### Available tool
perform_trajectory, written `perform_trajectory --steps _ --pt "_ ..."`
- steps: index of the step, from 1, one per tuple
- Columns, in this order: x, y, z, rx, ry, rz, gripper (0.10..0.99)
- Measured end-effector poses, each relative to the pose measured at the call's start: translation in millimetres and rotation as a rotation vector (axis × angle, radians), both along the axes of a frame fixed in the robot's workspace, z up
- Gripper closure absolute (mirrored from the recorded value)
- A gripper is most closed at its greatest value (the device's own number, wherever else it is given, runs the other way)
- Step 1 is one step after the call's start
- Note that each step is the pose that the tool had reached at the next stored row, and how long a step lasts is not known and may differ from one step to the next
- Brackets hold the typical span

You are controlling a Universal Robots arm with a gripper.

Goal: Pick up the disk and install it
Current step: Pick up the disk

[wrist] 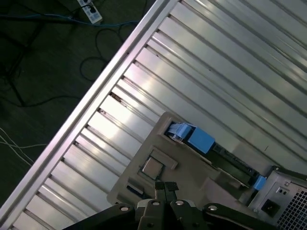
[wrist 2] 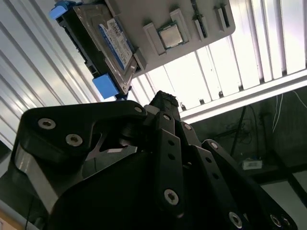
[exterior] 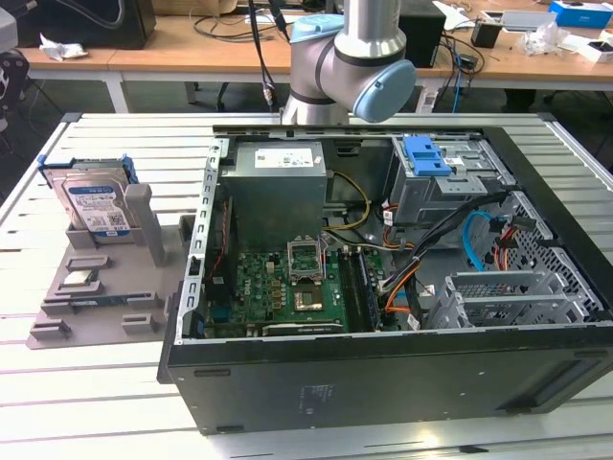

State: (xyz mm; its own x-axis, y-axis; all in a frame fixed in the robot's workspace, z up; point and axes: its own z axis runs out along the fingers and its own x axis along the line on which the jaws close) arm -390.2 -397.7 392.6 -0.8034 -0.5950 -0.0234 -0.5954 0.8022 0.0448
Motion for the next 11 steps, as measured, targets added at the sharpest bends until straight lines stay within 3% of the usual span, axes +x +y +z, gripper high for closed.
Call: perform_trajectory --steps 11 --pt "0.0 0.0 0.0 0.000 0.0000 0.123 0.980"
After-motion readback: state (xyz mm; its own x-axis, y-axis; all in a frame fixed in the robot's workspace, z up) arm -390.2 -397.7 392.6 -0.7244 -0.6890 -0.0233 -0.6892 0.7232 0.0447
